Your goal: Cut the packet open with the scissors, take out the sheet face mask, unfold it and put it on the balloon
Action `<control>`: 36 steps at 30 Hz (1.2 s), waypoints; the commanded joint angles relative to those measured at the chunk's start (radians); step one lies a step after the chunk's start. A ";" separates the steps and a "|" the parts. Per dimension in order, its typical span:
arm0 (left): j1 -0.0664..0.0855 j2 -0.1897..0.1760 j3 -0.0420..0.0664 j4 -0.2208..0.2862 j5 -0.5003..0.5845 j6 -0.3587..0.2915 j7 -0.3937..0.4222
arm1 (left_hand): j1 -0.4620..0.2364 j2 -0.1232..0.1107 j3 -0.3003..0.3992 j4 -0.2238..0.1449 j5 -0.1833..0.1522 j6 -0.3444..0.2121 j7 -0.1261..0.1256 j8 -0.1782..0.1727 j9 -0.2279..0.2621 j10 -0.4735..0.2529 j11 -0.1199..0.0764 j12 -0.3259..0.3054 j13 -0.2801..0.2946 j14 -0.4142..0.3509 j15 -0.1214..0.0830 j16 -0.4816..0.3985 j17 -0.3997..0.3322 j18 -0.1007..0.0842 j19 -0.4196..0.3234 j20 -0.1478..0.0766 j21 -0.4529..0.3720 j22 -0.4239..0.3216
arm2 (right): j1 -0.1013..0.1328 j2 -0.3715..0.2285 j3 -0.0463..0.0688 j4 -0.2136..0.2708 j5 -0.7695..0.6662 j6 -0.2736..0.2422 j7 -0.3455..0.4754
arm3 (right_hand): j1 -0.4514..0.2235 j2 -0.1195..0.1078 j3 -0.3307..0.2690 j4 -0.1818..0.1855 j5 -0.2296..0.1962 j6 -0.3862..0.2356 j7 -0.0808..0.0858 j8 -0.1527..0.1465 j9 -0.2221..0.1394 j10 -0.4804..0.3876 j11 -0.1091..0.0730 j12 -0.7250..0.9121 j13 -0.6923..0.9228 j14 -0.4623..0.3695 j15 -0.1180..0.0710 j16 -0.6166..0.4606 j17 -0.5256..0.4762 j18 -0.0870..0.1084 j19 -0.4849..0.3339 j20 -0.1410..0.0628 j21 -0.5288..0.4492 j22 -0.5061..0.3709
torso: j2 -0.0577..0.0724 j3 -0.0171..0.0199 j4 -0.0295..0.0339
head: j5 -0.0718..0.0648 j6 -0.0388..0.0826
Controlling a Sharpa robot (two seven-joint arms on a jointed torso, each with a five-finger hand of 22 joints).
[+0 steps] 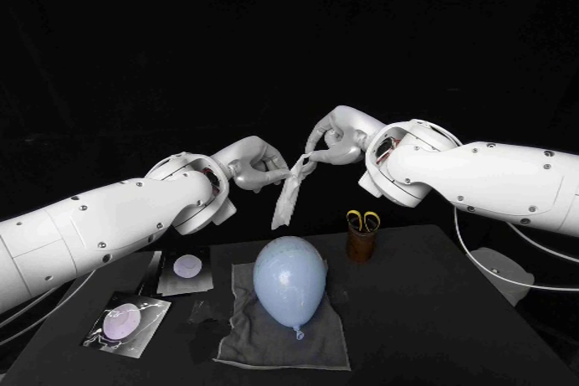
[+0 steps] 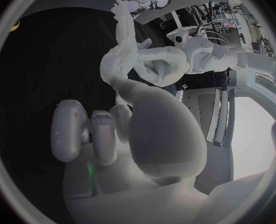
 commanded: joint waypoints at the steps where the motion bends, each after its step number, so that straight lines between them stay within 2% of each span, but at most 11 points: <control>1: 0.002 0.001 0.001 0.001 0.014 -0.032 0.040 | 0.007 -0.016 0.023 -0.019 0.004 0.014 -0.003 0.017 0.019 0.018 -0.010 -0.007 -0.004 0.002 -0.010 0.007 0.004 0.014 0.011 -0.001 0.010 0.008 | 0.000 0.002 0.001 -0.001 -0.015 -0.003 0.007 | -0.007 -0.001 0.004 0.002 0.001 -0.002 0.006 0.006 0.001 0.044 -0.001 0.003 0.108 0.110 0.003 0.003 0.263 -0.012 0.028 0.001 0.007 0.199 | 0.000 -0.0005 0.0006 | 0.002 0.000; 6: 0.002 0.001 0.001 0.003 0.032 -0.079 0.070 | 0.012 -0.038 0.054 -0.022 0.004 0.030 -0.006 0.021 0.025 0.035 -0.015 -0.013 -0.008 0.026 -0.016 0.015 0.037 0.007 0.041 -0.007 0.039 0.051 | 0.000 0.005 0.001 -0.002 -0.015 -0.001 0.007 | -0.007 -0.001 0.004 0.002 0.001 -0.002 0.006 0.006 0.001 0.044 -0.001 0.003 0.108 0.110 0.003 0.003 0.263 -0.012 0.028 0.001 0.007 0.199 | 0.000 -0.0004 0.0002 | 0.002 -0.001; 7: 0.002 0.001 0.001 0.003 0.037 -0.087 0.074 | -0.004 -0.045 0.060 -0.011 0.004 0.036 -0.008 0.024 0.030 0.052 -0.015 -0.008 -0.007 0.040 -0.016 0.019 0.056 0.004 0.054 -0.009 0.050 0.067 | 0.000 0.005 0.001 -0.002 -0.015 0.000 0.007 | -0.007 -0.001 0.004 0.002 0.001 -0.002 0.006 0.006 0.001 0.044 -0.001 0.003 0.108 0.110 0.003 0.003 0.263 -0.012 0.028 0.001 0.007 0.199 | 0.000 -0.0004 0.0002 | 0.002 -0.001; 9: 0.002 0.000 0.001 0.003 0.041 -0.095 0.076 | -0.028 -0.043 0.054 0.009 0.004 0.038 -0.014 0.027 0.034 0.069 -0.014 -0.002 -0.005 0.044 -0.015 0.020 0.061 0.002 0.060 -0.009 0.054 0.074 | 0.000 0.006 0.001 -0.003 -0.015 0.000 0.007 | -0.007 -0.001 0.004 0.002 0.001 -0.002 0.006 0.006 0.001 0.044 -0.001 0.003 0.108 0.110 0.003 0.003 0.263 -0.012 0.028 0.001 0.007 0.199 | 0.000 -0.0001 0.0001 | 0.003 -0.002; 18: 0.002 0.000 0.001 -0.003 0.047 -0.115 0.063 | -0.047 -0.023 0.049 0.027 0.004 0.034 -0.019 0.033 0.048 0.077 -0.016 0.007 0.001 0.044 -0.017 0.019 0.056 0.003 0.057 -0.010 0.050 0.068 | 0.000 0.005 0.001 -0.005 -0.022 0.008 0.007 | -0.009 -0.001 0.005 0.000 0.001 -0.003 0.006 0.007 0.001 0.044 -0.001 0.003 0.108 0.110 0.003 0.003 0.263 -0.012 0.028 0.001 0.007 0.199 | 0.000 0.0001 -0.0002 | 0.002 -0.004; 24: 0.006 0.002 0.001 -0.012 0.013 -0.097 0.035 | -0.060 -0.013 0.038 0.034 0.003 0.032 -0.021 0.039 0.059 0.081 -0.017 0.015 0.007 0.045 -0.018 0.019 0.057 0.003 0.058 -0.011 0.048 0.067 | 0.000 0.006 0.001 -0.006 -0.041 0.010 0.007 | -0.010 -0.001 0.006 0.000 0.001 -0.003 0.006 0.007 0.001 0.045 -0.001 0.004 0.108 0.110 0.003 0.003 0.263 -0.011 0.028 0.001 0.005 0.199 | 0.000 0.0002 -0.0003 | -0.001 -0.005; 36: 0.028 0.007 -0.002 -0.020 -0.089 -0.030 -0.030 | -0.051 -0.039 0.019 0.022 0.003 0.040 -0.031 0.045 0.067 0.099 -0.027 0.009 -0.002 0.048 -0.025 0.019 0.063 0.002 0.062 -0.013 0.049 0.072 | 0.007 0.015 0.001 -0.033 -0.112 0.010 0.010 | -0.010 -0.002 0.007 -0.001 0.001 -0.003 0.006 0.007 0.001 0.045 -0.001 0.003 0.108 0.110 0.003 0.003 0.263 -0.012 0.028 0.001 0.007 0.199 | -0.001 -0.0001 0.0000 | -0.003 -0.009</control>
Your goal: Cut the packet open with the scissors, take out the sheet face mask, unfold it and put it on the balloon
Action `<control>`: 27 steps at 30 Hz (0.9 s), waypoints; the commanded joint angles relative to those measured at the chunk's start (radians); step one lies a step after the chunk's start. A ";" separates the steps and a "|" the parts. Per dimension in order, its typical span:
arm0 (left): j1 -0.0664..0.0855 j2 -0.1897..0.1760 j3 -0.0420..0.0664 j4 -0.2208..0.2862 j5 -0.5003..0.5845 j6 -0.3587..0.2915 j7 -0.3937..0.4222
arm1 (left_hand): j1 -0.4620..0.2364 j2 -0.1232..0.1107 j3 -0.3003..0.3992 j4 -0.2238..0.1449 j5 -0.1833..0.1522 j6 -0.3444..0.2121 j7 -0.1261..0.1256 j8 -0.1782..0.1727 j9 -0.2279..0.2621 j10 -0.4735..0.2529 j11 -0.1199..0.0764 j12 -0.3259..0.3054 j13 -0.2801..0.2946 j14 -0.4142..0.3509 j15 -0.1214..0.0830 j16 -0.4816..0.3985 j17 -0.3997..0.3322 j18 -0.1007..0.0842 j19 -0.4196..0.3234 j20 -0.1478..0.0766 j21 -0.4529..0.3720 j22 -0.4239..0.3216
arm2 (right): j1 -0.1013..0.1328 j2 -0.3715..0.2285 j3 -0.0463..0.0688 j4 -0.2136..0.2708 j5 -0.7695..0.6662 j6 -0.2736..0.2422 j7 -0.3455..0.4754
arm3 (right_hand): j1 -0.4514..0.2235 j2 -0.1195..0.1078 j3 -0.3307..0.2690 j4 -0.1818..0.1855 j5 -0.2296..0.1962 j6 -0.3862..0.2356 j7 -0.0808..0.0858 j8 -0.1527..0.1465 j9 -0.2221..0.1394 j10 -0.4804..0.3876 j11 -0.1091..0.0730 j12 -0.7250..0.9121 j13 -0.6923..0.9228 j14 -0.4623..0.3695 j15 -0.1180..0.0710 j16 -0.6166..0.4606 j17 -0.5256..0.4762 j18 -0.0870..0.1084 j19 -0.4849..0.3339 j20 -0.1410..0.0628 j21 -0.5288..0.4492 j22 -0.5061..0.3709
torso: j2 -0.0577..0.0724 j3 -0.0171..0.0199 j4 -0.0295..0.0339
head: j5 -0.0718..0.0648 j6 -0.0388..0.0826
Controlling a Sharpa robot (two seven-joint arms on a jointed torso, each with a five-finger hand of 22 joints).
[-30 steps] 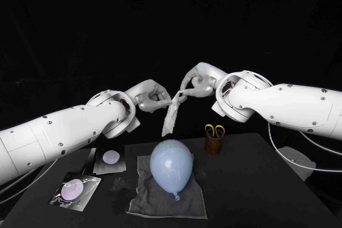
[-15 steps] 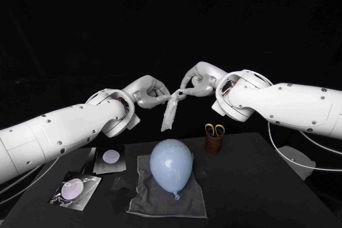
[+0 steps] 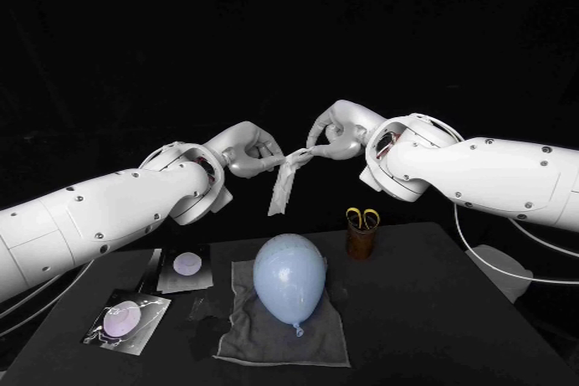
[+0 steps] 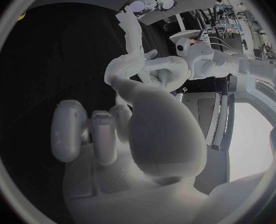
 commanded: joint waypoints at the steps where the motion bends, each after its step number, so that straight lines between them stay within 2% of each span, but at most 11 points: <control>1: 0.007 0.005 0.001 0.003 -0.066 0.038 -0.033 | 0.013 -0.023 -0.010 -0.009 0.004 0.004 -0.009 0.041 0.069 0.016 -0.006 -0.010 -0.007 0.001 -0.008 0.002 -0.002 0.003 0.004 -0.006 -0.004 0.000 | 0.003 0.007 0.001 -0.008 -0.057 0.009 0.010 | -0.010 -0.002 0.007 -0.001 0.001 -0.001 0.008 0.003 0.001 0.045 -0.001 0.004 0.108 0.110 0.003 0.003 0.263 -0.012 0.030 0.000 0.002 0.199 | 0.000 -0.0001 0.0000 | -0.002 0.000; 9: 0.011 0.009 0.000 0.006 -0.074 0.038 -0.041 | 0.028 -0.039 -0.016 -0.014 0.004 0.009 -0.011 0.041 0.071 0.035 -0.010 -0.033 -0.027 -0.001 -0.012 0.000 -0.007 0.002 0.009 -0.010 -0.003 0.005 | 0.004 0.026 0.001 -0.016 -0.064 0.023 0.016 | -0.010 -0.002 0.007 -0.001 0.001 -0.001 0.008 0.003 0.001 0.045 -0.001 0.004 0.108 0.110 0.003 0.003 0.263 -0.012 0.030 0.000 0.002 0.199 | 0.000 -0.0007 0.0000 | -0.004 0.000; 13: 0.011 0.009 -0.001 0.009 -0.083 0.042 -0.050 | 0.021 -0.031 -0.016 -0.002 0.004 0.011 -0.012 0.039 0.072 0.044 -0.010 -0.046 -0.037 -0.004 -0.013 -0.002 -0.014 0.002 0.007 -0.011 -0.005 0.001 | 0.000 0.034 0.000 -0.013 -0.064 0.032 0.018 | -0.011 -0.002 0.007 -0.001 0.001 -0.001 0.008 0.004 0.001 0.045 -0.002 0.004 0.109 0.110 0.003 0.003 0.263 -0.012 0.030 0.000 0.002 0.199 | 0.001 -0.0008 0.0001 | -0.001 -0.003; 16: 0.016 0.013 -0.016 0.008 -0.087 0.050 -0.060 | 0.020 -0.028 -0.017 0.001 0.004 0.011 -0.013 0.037 0.071 0.047 -0.010 -0.052 -0.041 -0.004 -0.013 -0.002 -0.013 0.001 0.011 -0.012 -0.003 0.005 | -0.004 0.041 -0.001 -0.009 -0.064 0.034 0.018 | -0.012 -0.002 0.008 -0.002 0.001 -0.001 0.008 0.004 0.001 0.044 -0.002 0.003 0.108 0.110 0.003 0.003 0.263 -0.011 0.029 0.000 0.000 0.198 | -0.001 -0.0003 0.0013 | -0.001 -0.004; 18: 0.018 0.012 -0.021 0.014 -0.091 0.047 -0.064 | 0.020 -0.027 -0.017 0.003 0.004 0.011 -0.013 0.034 0.070 0.049 -0.010 -0.057 -0.046 -0.004 -0.013 -0.002 -0.014 0.002 0.010 -0.012 -0.004 0.004 | -0.006 0.046 -0.002 -0.009 -0.063 0.035 0.017 | -0.012 -0.002 0.008 -0.002 0.001 -0.001 0.008 0.004 0.001 0.044 -0.002 0.003 0.108 0.110 0.003 0.003 0.263 -0.011 0.029 0.000 0.000 0.198 | -0.002 -0.0002 0.0018 | -0.002 -0.005; 19: 0.018 0.012 -0.023 0.020 -0.102 0.042 -0.064 | 0.020 -0.026 -0.017 0.003 0.004 0.011 -0.013 0.033 0.070 0.050 -0.010 -0.059 -0.047 -0.003 -0.013 -0.002 -0.014 0.001 0.013 -0.012 -0.002 0.008 | -0.008 0.049 -0.002 -0.008 -0.062 0.035 0.017 | -0.012 -0.002 0.008 -0.002 0.001 -0.001 0.008 0.004 0.001 0.044 -0.002 0.003 0.108 0.110 0.003 0.003 0.263 -0.011 0.029 0.000 0.000 0.198 | 0.001 -0.0012 0.0000 | -0.004 -0.004; 21: 0.019 0.012 -0.026 0.024 -0.115 0.038 -0.065 | 0.020 -0.021 -0.016 0.004 0.004 0.013 -0.013 0.033 0.071 0.055 -0.010 -0.060 -0.049 -0.002 -0.013 -0.002 -0.013 -0.001 0.019 -0.012 0.002 0.016 | -0.011 0.053 -0.003 -0.007 -0.061 0.035 0.015 | -0.012 -0.002 0.008 -0.002 0.001 -0.001 0.008 0.004 0.001 0.044 -0.002 0.003 0.108 0.110 0.003 0.003 0.263 -0.011 0.029 0.000 0.000 0.198 | 0.002 -0.0029 -0.0007 | 0.000 -0.002; 24: 0.020 0.011 -0.029 0.032 -0.132 0.037 -0.067 | 0.021 -0.011 -0.013 0.004 0.004 0.016 -0.013 0.034 0.073 0.061 -0.011 -0.059 -0.050 -0.010 -0.014 -0.005 -0.029 -0.001 0.020 -0.013 0.002 0.016 | -0.013 0.054 -0.003 -0.005 -0.064 0.032 0.011 | -0.012 -0.002 0.008 -0.002 0.001 -0.001 0.008 0.004 0.001 0.044 -0.002 0.003 0.108 0.110 0.003 0.003 0.263 -0.011 0.029 0.000 0.000 0.198 | 0.001 -0.0022 -0.0012 | 0.003 -0.002; 27: 0.020 0.006 -0.029 0.037 -0.136 0.035 -0.073 | 0.031 -0.001 -0.003 -0.003 0.004 0.008 -0.010 0.030 0.077 0.054 -0.009 -0.062 -0.051 -0.034 -0.014 -0.013 -0.077 0.002 0.013 -0.013 -0.003 0.004 | -0.014 0.052 -0.003 -0.010 -0.068 0.028 0.006 | -0.012 -0.002 0.008 -0.002 0.001 -0.001 0.008 0.004 0.001 0.044 -0.002 0.003 0.108 0.110 0.003 0.003 0.263 -0.011 0.029 0.000 0.000 0.198 | 0.001 -0.0034 -0.0010 | 0.001 -0.001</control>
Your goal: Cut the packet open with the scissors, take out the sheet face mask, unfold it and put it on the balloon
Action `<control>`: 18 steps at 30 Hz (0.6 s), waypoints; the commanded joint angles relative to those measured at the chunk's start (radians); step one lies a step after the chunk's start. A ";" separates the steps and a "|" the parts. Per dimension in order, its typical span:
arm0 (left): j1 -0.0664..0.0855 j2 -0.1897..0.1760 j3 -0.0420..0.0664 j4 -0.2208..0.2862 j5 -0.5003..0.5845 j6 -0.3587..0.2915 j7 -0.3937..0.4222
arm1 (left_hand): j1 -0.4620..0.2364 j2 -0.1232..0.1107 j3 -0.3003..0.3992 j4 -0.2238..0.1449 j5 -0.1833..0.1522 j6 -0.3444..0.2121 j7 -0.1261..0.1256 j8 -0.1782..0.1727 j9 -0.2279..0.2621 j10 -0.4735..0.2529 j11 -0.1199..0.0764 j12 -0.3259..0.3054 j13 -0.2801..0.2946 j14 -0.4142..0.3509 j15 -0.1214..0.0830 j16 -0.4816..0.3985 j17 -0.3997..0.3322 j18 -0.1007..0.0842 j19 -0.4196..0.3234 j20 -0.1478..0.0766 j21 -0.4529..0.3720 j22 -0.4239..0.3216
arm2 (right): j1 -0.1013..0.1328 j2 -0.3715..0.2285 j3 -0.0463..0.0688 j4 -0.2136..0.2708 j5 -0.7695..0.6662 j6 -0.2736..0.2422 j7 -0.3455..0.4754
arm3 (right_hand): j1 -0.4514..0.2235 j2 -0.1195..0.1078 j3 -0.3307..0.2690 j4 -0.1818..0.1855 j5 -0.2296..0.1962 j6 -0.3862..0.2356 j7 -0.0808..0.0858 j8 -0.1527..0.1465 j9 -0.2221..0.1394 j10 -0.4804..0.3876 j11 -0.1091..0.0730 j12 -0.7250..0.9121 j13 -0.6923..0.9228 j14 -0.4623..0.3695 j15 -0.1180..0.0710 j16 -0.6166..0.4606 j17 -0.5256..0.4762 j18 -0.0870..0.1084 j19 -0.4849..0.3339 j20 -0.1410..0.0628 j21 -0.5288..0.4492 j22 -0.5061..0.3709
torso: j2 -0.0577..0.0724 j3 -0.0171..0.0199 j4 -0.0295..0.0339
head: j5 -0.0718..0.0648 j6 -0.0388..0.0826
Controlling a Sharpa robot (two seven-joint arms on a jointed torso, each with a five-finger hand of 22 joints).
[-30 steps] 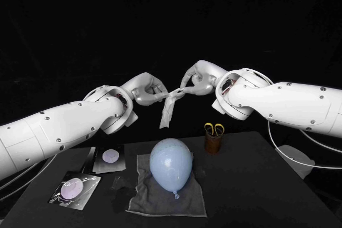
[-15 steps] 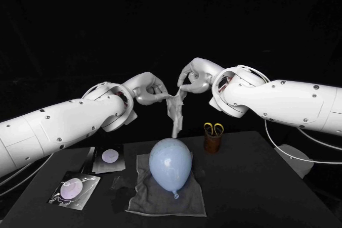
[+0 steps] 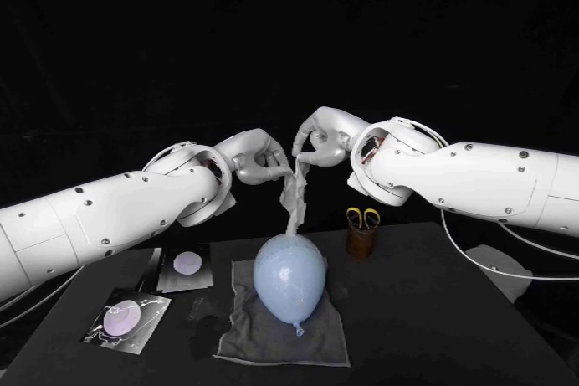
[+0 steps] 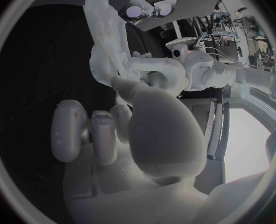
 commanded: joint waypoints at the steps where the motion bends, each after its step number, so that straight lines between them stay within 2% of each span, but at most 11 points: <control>1: 0.003 -0.006 0.002 0.006 -0.033 0.000 -0.016 | 0.016 0.022 0.011 -0.003 0.007 -0.004 0.005 0.029 0.078 -0.004 0.001 -0.006 -0.001 -0.015 0.001 -0.008 -0.024 0.002 -0.002 0.001 -0.004 -0.010 | -0.001 -0.003 0.000 -0.006 -0.021 0.005 -0.003 | -0.012 -0.002 0.005 0.001 0.001 -0.001 0.008 0.006 0.001 0.044 -0.002 0.004 0.108 0.110 0.003 0.003 0.263 -0.011 0.026 0.002 0.000 0.199 | 0.000 -0.0013 -0.0008 | 0.000 0.001; 4: 0.003 -0.018 0.005 0.009 -0.002 -0.007 -0.020 | 0.017 0.026 0.015 -0.004 0.007 -0.011 0.009 0.028 0.082 -0.010 0.005 -0.005 -0.001 -0.007 0.004 -0.006 -0.010 0.003 -0.005 0.001 -0.006 -0.014 | -0.001 -0.005 0.000 -0.017 -0.019 0.004 -0.005 | -0.013 -0.002 0.006 0.001 0.001 -0.001 0.008 0.006 0.001 0.044 -0.002 0.003 0.107 0.110 0.003 0.003 0.263 -0.012 0.027 0.002 0.001 0.199 | 0.000 0.0004 -0.0021 | 0.001 -0.002; 9: 0.002 -0.049 0.011 0.023 0.083 -0.023 -0.022 | 0.019 0.032 0.021 -0.007 0.007 -0.019 0.015 0.027 0.090 -0.020 0.011 0.000 0.002 -0.010 0.009 -0.007 -0.015 0.005 -0.016 0.003 -0.014 -0.028 | -0.001 -0.013 0.000 -0.025 -0.016 0.003 -0.005 | -0.013 -0.002 0.006 0.001 0.001 -0.001 0.008 0.007 0.001 0.044 -0.002 0.002 0.107 0.110 0.003 0.003 0.263 -0.012 0.027 0.002 0.001 0.199 | 0.002 0.0005 -0.0022 | -0.003 -0.003; 15: 0.004 -0.081 0.031 0.046 0.248 0.002 -0.021 | 0.019 0.036 0.025 -0.008 0.007 -0.022 0.017 0.029 0.098 -0.025 0.013 0.007 0.006 -0.009 0.012 -0.007 -0.012 0.007 -0.029 0.005 -0.023 -0.044 | -0.001 -0.016 0.000 -0.044 -0.009 0.009 0.005 | -0.016 -0.003 0.007 0.001 0.001 -0.003 0.008 0.007 0.001 0.042 -0.001 0.000 0.105 0.110 0.003 0.003 0.263 -0.011 0.026 0.002 -0.002 0.198 | 0.000 -0.0003 -0.0014 | -0.009 -0.008; 17: 0.010 -0.089 0.039 0.052 0.318 0.037 -0.025 | 0.018 0.037 0.029 -0.010 0.007 -0.028 0.019 0.030 0.106 -0.033 0.015 0.015 0.010 -0.017 0.014 -0.009 -0.022 0.010 -0.045 0.008 -0.034 -0.061 | -0.001 -0.015 0.000 -0.053 -0.006 0.007 0.011 | -0.017 -0.003 0.007 0.001 0.001 -0.003 0.008 0.007 0.001 0.041 -0.001 -0.002 0.104 0.110 0.003 0.003 0.263 -0.011 0.025 0.002 -0.003 0.198 | -0.001 0.0001 -0.0010 | -0.008 -0.008; 18: 0.017 -0.093 0.043 0.056 0.361 0.062 -0.030 | 0.018 0.037 0.029 -0.011 0.007 -0.029 0.019 0.031 0.108 -0.034 0.015 0.016 0.011 -0.021 0.015 -0.009 -0.027 0.011 -0.050 0.008 -0.037 -0.067 | -0.001 -0.013 0.000 -0.059 -0.004 0.006 0.015 | -0.017 -0.003 0.007 0.001 0.001 -0.003 0.008 0.007 0.001 0.041 -0.001 -0.002 0.104 0.110 0.003 0.003 0.263 -0.011 0.025 0.002 -0.003 0.198 | -0.001 0.0000 -0.0006 | -0.007 -0.006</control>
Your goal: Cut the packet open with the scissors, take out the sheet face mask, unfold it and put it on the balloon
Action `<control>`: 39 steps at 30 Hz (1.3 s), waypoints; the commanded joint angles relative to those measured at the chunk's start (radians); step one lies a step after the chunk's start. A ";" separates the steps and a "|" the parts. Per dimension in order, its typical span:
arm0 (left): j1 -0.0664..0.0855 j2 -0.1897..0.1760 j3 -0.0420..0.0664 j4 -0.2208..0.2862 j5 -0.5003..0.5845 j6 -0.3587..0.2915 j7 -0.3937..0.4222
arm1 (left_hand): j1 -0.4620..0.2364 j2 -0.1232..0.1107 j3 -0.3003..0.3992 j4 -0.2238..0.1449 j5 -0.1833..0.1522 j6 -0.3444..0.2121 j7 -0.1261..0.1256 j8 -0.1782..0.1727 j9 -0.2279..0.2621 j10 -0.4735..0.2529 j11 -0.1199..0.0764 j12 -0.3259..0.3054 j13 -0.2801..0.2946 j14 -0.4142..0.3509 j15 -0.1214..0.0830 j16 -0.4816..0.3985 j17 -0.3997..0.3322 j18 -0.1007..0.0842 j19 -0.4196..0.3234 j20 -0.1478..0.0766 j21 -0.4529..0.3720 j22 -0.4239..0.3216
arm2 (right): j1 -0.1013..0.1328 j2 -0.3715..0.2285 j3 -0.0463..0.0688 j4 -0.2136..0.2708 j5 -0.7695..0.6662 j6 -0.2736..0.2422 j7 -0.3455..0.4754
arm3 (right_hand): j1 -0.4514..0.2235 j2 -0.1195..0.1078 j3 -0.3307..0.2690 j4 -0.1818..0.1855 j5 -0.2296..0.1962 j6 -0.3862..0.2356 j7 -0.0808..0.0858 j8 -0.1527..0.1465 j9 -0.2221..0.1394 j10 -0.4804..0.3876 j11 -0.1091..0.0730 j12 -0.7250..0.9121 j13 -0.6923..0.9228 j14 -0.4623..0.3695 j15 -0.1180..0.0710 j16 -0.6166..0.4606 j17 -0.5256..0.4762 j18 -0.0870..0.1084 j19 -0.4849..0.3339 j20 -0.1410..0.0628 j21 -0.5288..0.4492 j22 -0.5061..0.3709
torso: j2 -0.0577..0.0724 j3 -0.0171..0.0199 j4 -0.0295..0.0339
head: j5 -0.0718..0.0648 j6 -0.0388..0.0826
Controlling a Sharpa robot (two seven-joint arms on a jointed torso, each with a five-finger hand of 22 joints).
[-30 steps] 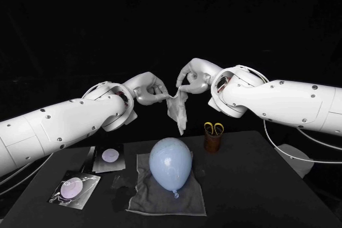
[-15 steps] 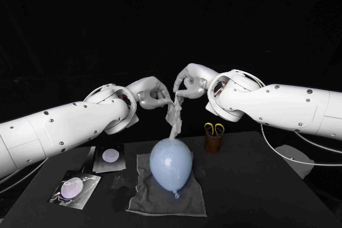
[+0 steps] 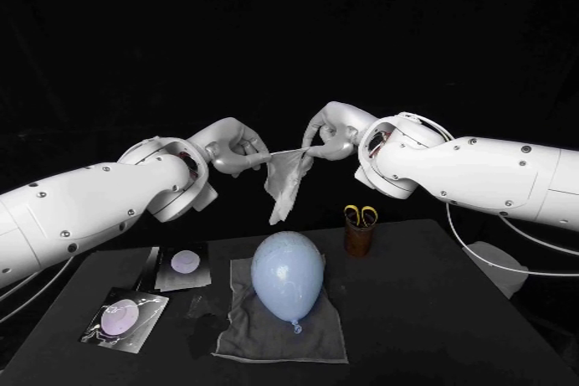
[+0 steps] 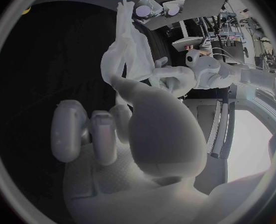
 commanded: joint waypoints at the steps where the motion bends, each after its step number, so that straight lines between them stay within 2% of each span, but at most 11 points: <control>1: 0.017 -0.006 0.008 0.010 0.217 0.076 -0.015 | -0.001 0.009 0.024 -0.015 0.004 -0.009 0.005 0.031 0.113 -0.014 0.000 0.010 0.006 -0.014 0.005 -0.006 -0.019 0.014 -0.020 0.003 -0.013 -0.020 | 0.000 0.003 0.000 -0.013 -0.001 0.006 0.018 | -0.013 0.001 0.007 0.001 0.001 0.002 0.006 0.002 0.001 0.041 -0.001 -0.002 0.105 0.110 0.003 0.004 0.263 -0.011 0.026 0.002 -0.003 0.197 | -0.002 0.0002 0.0010 | 0.001 0.001; 4: 0.034 -0.009 0.011 0.014 0.285 0.126 -0.032 | -0.004 0.011 0.029 -0.017 0.004 -0.015 0.006 0.033 0.123 -0.022 0.001 0.019 0.011 -0.026 0.007 -0.008 -0.032 0.017 -0.038 0.006 -0.024 -0.037 | 0.000 0.007 0.000 -0.020 0.003 0.004 0.024 | -0.013 0.001 0.007 0.001 0.001 0.002 0.006 0.002 0.001 0.041 -0.001 -0.002 0.105 0.110 0.003 0.004 0.263 -0.011 0.026 0.002 -0.003 0.197 | -0.002 0.0003 0.0013 | 0.002 0.002; 8: 0.066 -0.008 0.014 0.010 0.343 0.193 -0.061 | -0.009 0.014 0.036 -0.020 0.004 -0.025 0.009 0.036 0.140 -0.038 0.004 0.035 0.019 -0.047 0.010 -0.010 -0.054 0.022 -0.069 0.011 -0.041 -0.064 | 0.000 0.012 0.000 -0.023 0.010 -0.008 0.035 | -0.014 0.000 0.007 0.000 0.001 0.001 0.006 0.002 0.001 0.041 -0.001 -0.002 0.104 0.110 0.003 0.004 0.263 -0.010 0.025 0.002 -0.005 0.197 | -0.002 0.0002 0.0011 | 0.004 0.003; 19: 0.129 0.019 0.015 -0.035 0.414 0.273 -0.124 | -0.024 0.026 0.062 -0.027 0.004 -0.061 0.016 0.050 0.202 -0.092 0.012 0.094 0.053 -0.110 0.020 -0.016 -0.120 0.028 -0.121 0.022 -0.066 -0.092 | 0.000 0.013 0.000 -0.004 0.053 -0.029 0.076 | -0.017 -0.001 0.008 0.000 0.001 -0.001 0.007 0.002 0.001 0.038 -0.001 -0.008 0.100 0.110 0.003 0.004 0.263 -0.009 0.023 0.002 -0.011 0.195 | -0.001 0.0000 0.0000 | 0.009 0.013; 24: 0.146 0.032 0.015 -0.058 0.413 0.316 -0.168 | -0.031 0.028 0.076 -0.032 0.004 -0.079 0.018 0.057 0.237 -0.123 0.015 0.127 0.072 -0.139 0.024 -0.017 -0.148 0.029 -0.134 0.028 -0.069 -0.091 | 0.000 0.012 0.000 0.005 0.065 -0.033 0.082 | -0.018 -0.002 0.008 0.000 0.001 -0.002 0.007 0.002 0.001 0.038 -0.001 -0.007 0.100 0.110 0.003 0.004 0.263 -0.009 0.023 0.002 -0.012 0.195 | 0.000 0.0009 0.0013 | 0.009 0.013; 29: 0.159 0.029 0.016 -0.062 0.419 0.376 -0.234 | -0.033 0.028 0.079 -0.033 0.004 -0.081 0.019 0.059 0.243 -0.127 0.016 0.133 0.076 -0.140 0.024 -0.016 -0.148 0.029 -0.135 0.029 -0.070 -0.090 | 0.000 0.008 0.000 0.007 0.069 -0.031 0.081 | -0.018 -0.002 0.008 0.000 0.001 -0.002 0.007 0.002 0.001 0.038 -0.001 -0.007 0.100 0.110 0.003 0.004 0.263 -0.009 0.023 0.002 -0.012 0.195 | 0.001 0.0001 0.0007 | 0.008 0.011; 33: 0.176 0.029 0.019 -0.068 0.454 0.447 -0.294 | -0.034 0.029 0.082 -0.034 0.004 -0.084 0.020 0.060 0.249 -0.134 0.017 0.138 0.079 -0.146 0.026 -0.016 -0.154 0.029 -0.138 0.030 -0.070 -0.090 | 0.000 0.009 0.001 0.004 0.075 -0.037 0.086 | -0.021 -0.003 0.009 -0.001 0.001 -0.005 0.007 0.002 0.001 0.035 -0.001 -0.013 0.096 0.110 0.003 0.004 0.262 -0.009 0.021 0.002 -0.015 0.194 | 0.000 -0.0005 0.0015 | 0.012 0.007; 36: 0.184 0.026 0.019 -0.068 0.472 0.483 -0.321 | -0.039 0.028 0.088 -0.035 0.004 -0.091 0.022 0.063 0.265 -0.160 0.021 0.147 0.086 -0.188 0.030 -0.024 -0.201 0.028 -0.151 0.034 -0.077 -0.092 | 0.000 0.011 0.001 0.003 0.095 -0.044 0.096 | -0.021 -0.003 0.009 -0.001 0.001 -0.005 0.007 0.002 0.001 0.034 -0.001 -0.015 0.095 0.110 0.003 0.004 0.262 -0.008 0.021 0.002 -0.015 0.194 | -0.002 0.0014 0.0032 | 0.013 0.008; 39: 0.188 0.018 0.018 -0.066 0.486 0.493 -0.335 | -0.043 0.027 0.091 -0.035 0.003 -0.094 0.023 0.065 0.277 -0.179 0.023 0.153 0.091 -0.217 0.033 -0.028 -0.227 0.027 -0.163 0.039 -0.084 -0.093 | 0.000 0.014 0.001 0.001 0.124 -0.051 0.107 | -0.023 -0.003 0.009 -0.001 0.001 -0.006 0.008 0.002 0.001 0.031 0.000 -0.020 0.090 0.109 0.004 0.003 0.260 -0.008 0.020 0.002 -0.020 0.193 | -0.002 0.0007 0.0023 | 0.013 0.008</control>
